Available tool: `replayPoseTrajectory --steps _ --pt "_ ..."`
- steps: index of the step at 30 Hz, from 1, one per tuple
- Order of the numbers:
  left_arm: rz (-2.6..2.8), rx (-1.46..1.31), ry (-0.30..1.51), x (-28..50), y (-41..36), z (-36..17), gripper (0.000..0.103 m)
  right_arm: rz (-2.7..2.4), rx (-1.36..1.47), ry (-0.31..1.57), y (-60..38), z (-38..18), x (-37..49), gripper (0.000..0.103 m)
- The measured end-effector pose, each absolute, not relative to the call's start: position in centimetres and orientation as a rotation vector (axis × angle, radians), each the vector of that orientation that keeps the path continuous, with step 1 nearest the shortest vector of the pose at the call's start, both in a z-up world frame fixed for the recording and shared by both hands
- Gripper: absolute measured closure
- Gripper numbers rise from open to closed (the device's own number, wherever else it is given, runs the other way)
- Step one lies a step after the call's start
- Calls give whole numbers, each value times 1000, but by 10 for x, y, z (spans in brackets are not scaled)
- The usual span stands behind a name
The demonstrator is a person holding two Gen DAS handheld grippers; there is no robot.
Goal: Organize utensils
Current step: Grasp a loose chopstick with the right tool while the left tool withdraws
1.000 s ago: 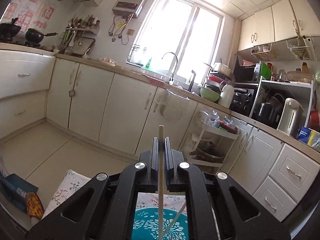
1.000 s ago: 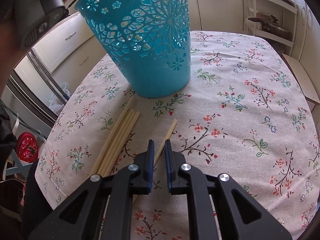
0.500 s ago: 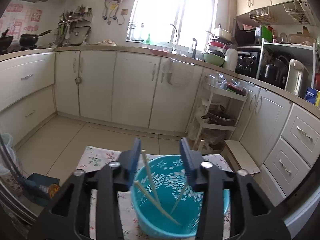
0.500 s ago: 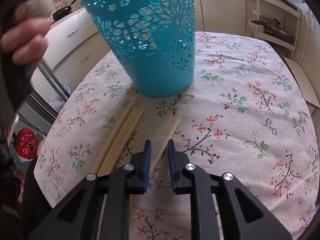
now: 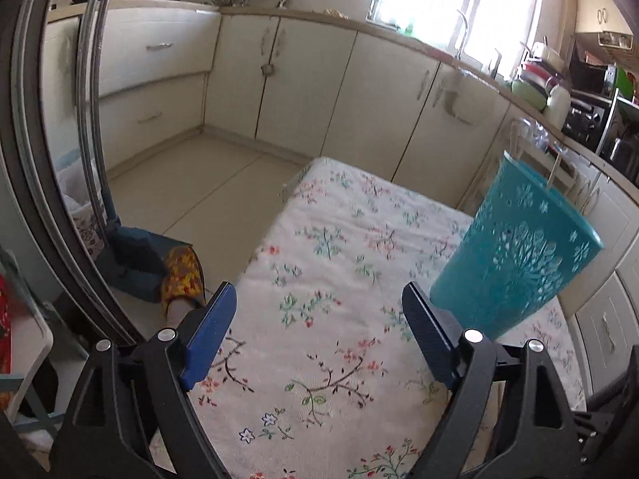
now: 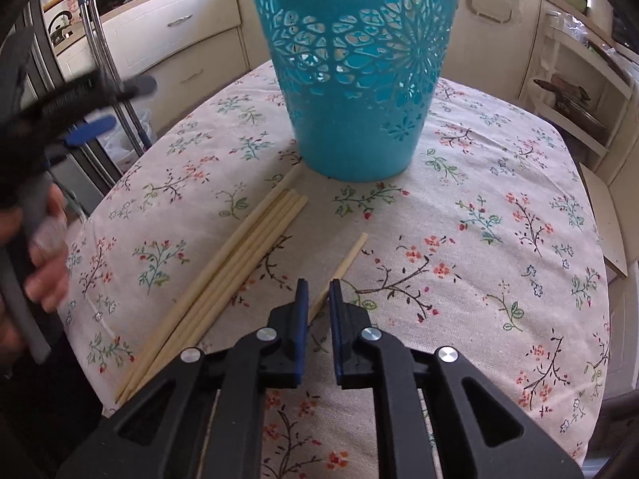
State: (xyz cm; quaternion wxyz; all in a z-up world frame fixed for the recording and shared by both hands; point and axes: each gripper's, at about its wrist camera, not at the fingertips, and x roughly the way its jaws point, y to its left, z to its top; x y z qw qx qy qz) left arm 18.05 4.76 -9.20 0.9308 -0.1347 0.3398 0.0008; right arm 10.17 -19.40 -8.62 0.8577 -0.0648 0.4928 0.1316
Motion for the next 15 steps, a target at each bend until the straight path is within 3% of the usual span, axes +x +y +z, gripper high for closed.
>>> replayPoseTrajectory --steps 5,12,15 --pt "-35 -223 764 188 29 -110 21 215 -51 1047 -199 -89 101 91" --pt "-52 -299 811 195 39 -120 21 282 -245 1049 -182 -87 96 92" --pt "-52 -317 817 197 40 -123 21 243 -182 1074 -197 -86 104 92"
